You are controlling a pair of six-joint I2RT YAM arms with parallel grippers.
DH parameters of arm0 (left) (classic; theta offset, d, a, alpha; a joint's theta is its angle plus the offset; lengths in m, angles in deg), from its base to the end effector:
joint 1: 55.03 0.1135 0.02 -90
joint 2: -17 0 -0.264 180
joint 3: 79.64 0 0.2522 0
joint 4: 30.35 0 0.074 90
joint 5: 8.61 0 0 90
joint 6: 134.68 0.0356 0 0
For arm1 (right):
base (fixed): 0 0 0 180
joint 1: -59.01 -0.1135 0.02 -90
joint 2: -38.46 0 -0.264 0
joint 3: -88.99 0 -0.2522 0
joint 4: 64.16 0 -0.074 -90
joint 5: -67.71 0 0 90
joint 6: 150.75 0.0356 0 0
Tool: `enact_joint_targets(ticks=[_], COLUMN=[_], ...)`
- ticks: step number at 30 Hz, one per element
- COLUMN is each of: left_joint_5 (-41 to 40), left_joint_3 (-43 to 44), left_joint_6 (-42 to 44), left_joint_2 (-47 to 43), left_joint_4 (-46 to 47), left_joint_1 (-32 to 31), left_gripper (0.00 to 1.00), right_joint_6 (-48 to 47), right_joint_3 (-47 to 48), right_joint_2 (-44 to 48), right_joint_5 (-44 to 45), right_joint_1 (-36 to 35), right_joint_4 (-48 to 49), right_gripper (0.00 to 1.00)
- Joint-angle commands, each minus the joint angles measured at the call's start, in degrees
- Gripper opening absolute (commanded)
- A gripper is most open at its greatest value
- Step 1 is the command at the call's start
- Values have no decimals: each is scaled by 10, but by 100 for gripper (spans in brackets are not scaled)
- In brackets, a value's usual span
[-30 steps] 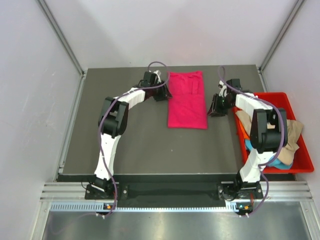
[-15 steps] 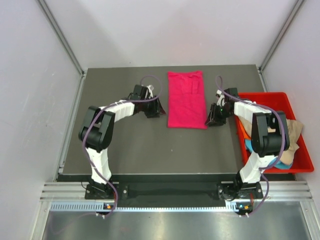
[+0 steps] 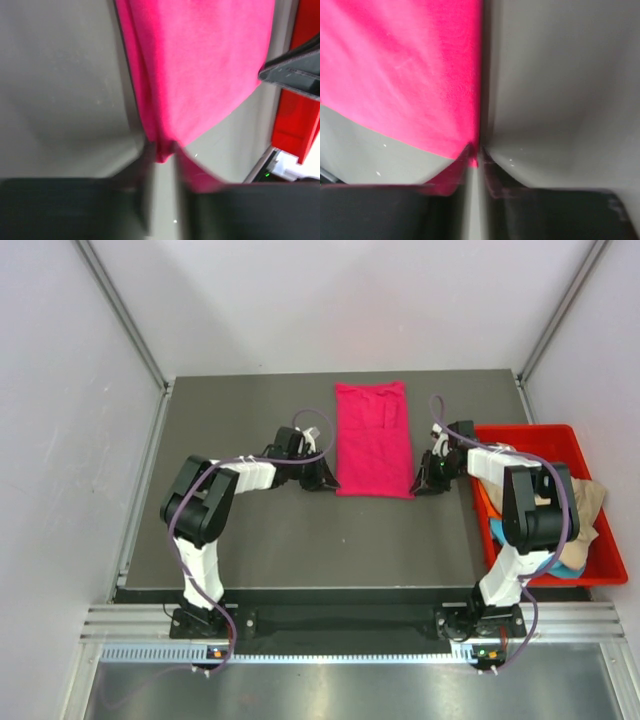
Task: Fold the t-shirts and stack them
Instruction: Fold the tshirt
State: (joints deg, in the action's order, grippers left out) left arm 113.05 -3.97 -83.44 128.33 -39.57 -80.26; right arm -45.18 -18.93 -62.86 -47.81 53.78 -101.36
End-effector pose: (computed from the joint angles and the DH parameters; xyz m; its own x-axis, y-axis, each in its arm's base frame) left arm 0.3492 -0.1852 0.1388 -0.9355 -0.1483 -0.3207 0.1456 0.6651 -0.7324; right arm 0.3315 0.0457 0.1519 -0.9474 0.1565 -0.2790 0.0006 0.8730 0.4877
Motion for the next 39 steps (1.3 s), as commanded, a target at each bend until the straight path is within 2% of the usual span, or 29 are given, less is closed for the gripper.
enact_joint_targets(ticks=[1, 2, 3, 7, 11, 20, 25, 26, 27, 29, 30, 32, 36, 39], left_joint_5=[1, 1, 0, -34, -51, -59, -61, -63, -65, -66, -66, -69, -71, -55], left_joint_3=[-14, -18, -22, -45, -61, -137, -176, -180, -183, -189, -190, -189, -193, -207], left_joint_6=[-1, -1, -1, 6, 24, 21, 7, 6, 4, -2, -3, -9, -32, -78], left_joint_2=[5, 0, -5, -56, -78, -132, -155, -159, -164, -172, -180, -188, -201, -194], left_joint_4=[34, 30, 25, -15, -71, -81, -81, -82, -82, -82, -82, -88, -72, -18], left_joint_1=[-8, -8, -8, -15, -24, -36, -54, -56, -58, -59, -59, -59, -59, -61], left_gripper=[12, 2, 0, 0, 0, 0, 1, 5, 16, 20, 23, 34, 41, 45], right_joint_6=[2, 2, 6, 16, 23, 57, 89, 93, 95, 101, 110, 118, 155, 199], right_joint_3=[-8, -10, -13, -36, -100, -219, -251, -255, -256, -260, -261, -263, -276, -288], right_joint_2=[16, 23, 28, 62, 113, 222, 288, 293, 298, 311, 315, 328, 347, 360], right_joint_5=[13, 20, 25, 53, 77, 102, 115, 114, 112, 110, 110, 110, 117, 134], right_joint_1=[-5, -4, -4, -5, -6, -21, -26, -28, -32, -42, -44, -50, -52, -52], right_joint_4=[15, 11, 5, -9, -7, -2, -5, -6, -6, -9, -12, -13, -11, 2], right_gripper=[3, 0, 0, 0, 0, 0, 0, 0, 2, 7, 15, 24, 32, 33])
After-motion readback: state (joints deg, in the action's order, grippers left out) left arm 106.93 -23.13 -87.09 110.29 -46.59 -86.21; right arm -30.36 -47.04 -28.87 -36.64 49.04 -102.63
